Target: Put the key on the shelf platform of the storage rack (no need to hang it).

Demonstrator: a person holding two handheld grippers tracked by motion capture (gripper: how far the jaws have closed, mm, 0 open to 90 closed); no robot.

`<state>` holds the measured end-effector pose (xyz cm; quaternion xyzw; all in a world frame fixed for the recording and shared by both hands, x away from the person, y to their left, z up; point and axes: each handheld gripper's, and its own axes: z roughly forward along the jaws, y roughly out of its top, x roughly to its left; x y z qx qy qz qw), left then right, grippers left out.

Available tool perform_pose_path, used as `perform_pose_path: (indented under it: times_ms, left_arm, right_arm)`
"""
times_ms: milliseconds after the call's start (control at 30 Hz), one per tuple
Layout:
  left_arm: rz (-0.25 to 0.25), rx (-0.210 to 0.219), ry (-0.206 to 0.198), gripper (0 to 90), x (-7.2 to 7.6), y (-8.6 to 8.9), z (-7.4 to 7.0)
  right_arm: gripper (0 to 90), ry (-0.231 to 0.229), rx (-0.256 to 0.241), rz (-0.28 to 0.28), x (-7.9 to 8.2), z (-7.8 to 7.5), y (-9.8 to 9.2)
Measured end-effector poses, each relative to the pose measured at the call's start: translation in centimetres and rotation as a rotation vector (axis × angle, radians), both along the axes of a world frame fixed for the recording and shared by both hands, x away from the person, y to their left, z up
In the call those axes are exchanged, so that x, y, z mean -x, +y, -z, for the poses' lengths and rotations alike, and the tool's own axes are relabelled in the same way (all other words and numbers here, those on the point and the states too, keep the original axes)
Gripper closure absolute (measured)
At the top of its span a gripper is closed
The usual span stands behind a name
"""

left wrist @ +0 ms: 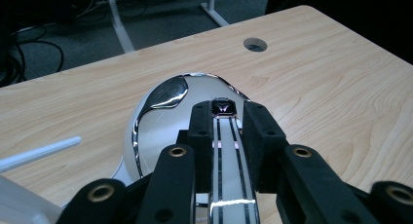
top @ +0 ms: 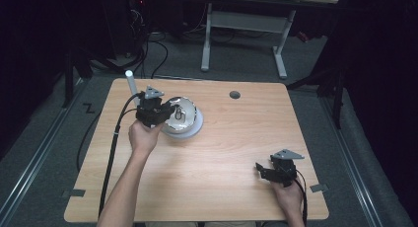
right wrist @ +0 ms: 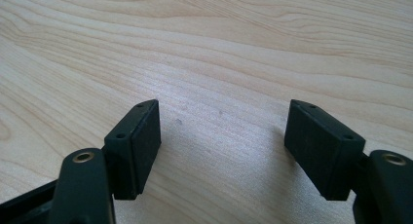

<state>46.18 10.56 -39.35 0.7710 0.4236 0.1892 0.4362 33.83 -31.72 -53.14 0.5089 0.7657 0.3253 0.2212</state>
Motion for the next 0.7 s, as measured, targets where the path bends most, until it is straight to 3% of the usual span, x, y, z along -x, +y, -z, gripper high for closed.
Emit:
perform_pose_path:
  times_ms: [400, 567, 700]
  left_arm:
    - [-0.022, -0.015, 0.014, 74.8, -1.0, -0.8, 1.3]
    - [-0.024, -0.041, 0.006, 74.9, -1.4, -1.4, 2.0]
    - [-0.029, -0.030, 0.020, 74.8, -1.7, -1.8, 2.4]
  right_arm:
    - [29.7, 0.001, -0.002, -0.001, 0.0, 0.0, 0.0]
    - [29.8, 0.001, 0.002, -0.001, 0.0, 0.0, 0.0]
    - [29.8, 0.002, 0.002, -0.001, 0.0, 0.0, 0.0]
